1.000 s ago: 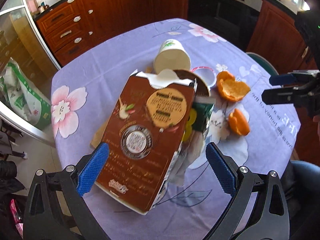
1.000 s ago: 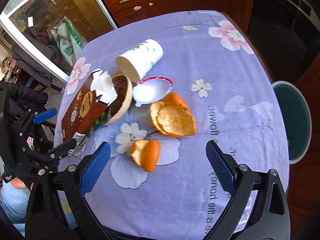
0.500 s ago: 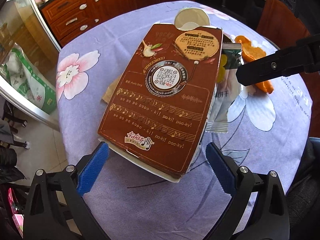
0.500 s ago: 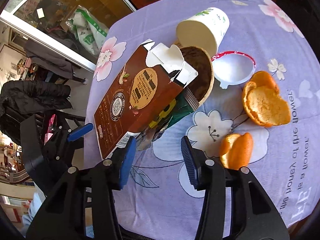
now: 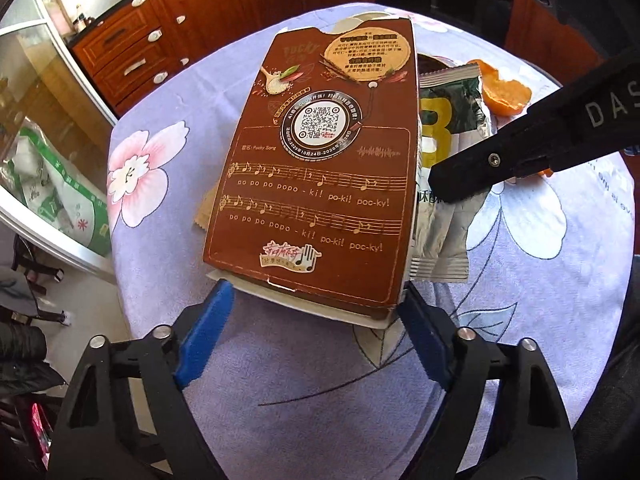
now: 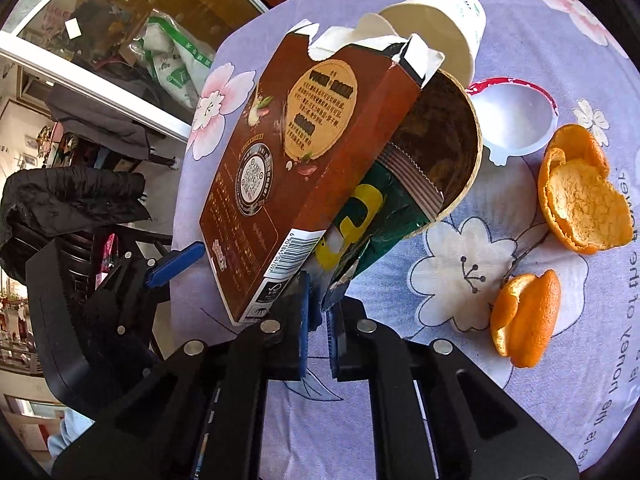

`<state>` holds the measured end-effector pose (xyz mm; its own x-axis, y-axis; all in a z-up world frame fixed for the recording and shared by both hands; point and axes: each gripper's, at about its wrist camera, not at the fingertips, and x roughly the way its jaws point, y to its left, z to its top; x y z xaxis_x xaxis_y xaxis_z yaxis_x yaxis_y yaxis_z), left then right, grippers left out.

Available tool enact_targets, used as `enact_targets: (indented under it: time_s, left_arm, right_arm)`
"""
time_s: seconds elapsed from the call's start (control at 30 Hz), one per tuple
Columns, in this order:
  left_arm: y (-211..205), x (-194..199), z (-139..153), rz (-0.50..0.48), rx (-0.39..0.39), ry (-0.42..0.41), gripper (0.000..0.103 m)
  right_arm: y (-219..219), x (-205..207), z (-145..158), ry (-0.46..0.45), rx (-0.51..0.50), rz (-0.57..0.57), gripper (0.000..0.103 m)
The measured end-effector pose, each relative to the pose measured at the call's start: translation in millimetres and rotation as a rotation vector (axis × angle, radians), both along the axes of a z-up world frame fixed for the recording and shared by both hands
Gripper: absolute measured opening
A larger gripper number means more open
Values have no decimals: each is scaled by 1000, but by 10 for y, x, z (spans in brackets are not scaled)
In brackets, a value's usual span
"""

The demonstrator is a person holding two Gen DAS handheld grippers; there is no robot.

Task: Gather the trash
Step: 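Grasp the green-and-white pouch with the right gripper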

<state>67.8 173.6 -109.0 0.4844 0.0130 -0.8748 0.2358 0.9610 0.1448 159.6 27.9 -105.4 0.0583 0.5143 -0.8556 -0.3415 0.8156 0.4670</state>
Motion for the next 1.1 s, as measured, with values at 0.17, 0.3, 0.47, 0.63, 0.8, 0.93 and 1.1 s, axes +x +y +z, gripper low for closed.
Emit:
enact_targets:
  time_s: [0.17,0.3,0.47,0.63,0.8,0.93,1.1]
  left_arm:
    - [5,-21,61,19,-27,18,3]
    - [-10,-70,230,24,-54,-3,2]
    - [59,-3,374,62,-68,-18,12]
    - [30,115,389,104,14,-76,76]
    - [52,288,331,128,110,-79,77]
    - [269,330,388,146,69,-63,78]
    - [342,577,438,154,5,-38,78]
  right_arm:
    - [-28,-35,165,-47,12,23,5]
    - [-93,-50,299,-91,8,29,4]
    - [-193,-52,453,-150,0,27,3]
    - [-192,43,509,-172,-9,30,3]
    - [-155,119,546,-179,-3,28,3]
    - [-220,181,610,-197,-4,9,3]
    - [-384,374,784,-217,-5,-52,3]
